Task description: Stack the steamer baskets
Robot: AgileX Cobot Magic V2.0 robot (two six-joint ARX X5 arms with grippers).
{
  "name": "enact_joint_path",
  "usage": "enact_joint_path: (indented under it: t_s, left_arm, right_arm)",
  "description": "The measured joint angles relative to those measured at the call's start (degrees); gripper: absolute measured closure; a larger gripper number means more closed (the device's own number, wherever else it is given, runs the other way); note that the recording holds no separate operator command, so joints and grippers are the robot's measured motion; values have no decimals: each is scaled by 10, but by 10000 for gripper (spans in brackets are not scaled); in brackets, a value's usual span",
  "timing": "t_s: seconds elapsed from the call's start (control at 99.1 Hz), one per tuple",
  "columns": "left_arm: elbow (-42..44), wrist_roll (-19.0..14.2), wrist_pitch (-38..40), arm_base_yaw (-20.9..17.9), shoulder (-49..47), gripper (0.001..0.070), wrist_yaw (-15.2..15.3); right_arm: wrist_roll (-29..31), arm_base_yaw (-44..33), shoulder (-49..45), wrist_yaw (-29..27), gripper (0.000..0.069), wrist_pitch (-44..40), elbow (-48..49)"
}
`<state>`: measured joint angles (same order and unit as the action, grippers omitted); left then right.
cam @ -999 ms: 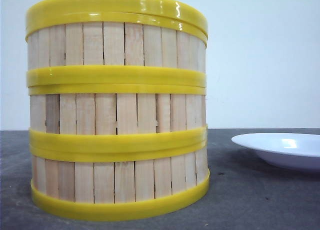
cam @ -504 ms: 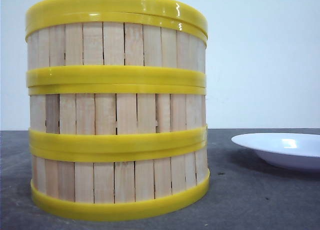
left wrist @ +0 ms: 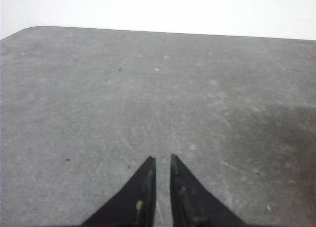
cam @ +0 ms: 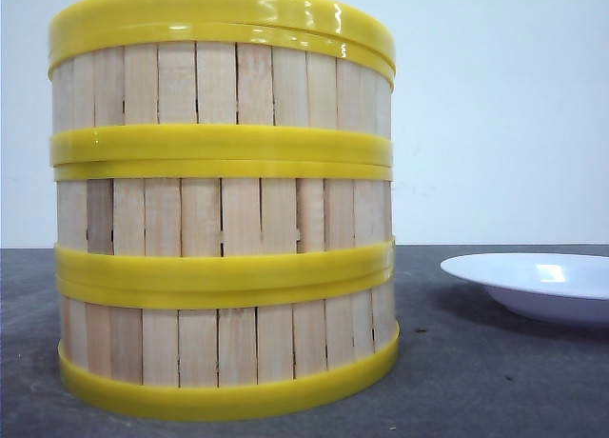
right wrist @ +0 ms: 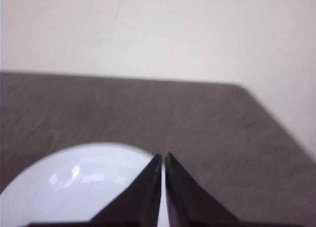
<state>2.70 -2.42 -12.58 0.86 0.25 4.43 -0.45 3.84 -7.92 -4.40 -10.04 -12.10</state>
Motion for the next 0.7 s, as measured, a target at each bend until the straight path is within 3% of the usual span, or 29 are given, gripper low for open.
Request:
enact_joint_path:
  t_s: [0.272, 0.696]
  left_arm:
    - [0, 0, 0, 0, 0, 684, 0]
    - [0, 0, 0, 0, 0, 684, 0]
  right_arm:
    - [10, -44, 46, 19, 683, 1, 78]
    - [20, -61, 77, 20, 683, 1, 111]
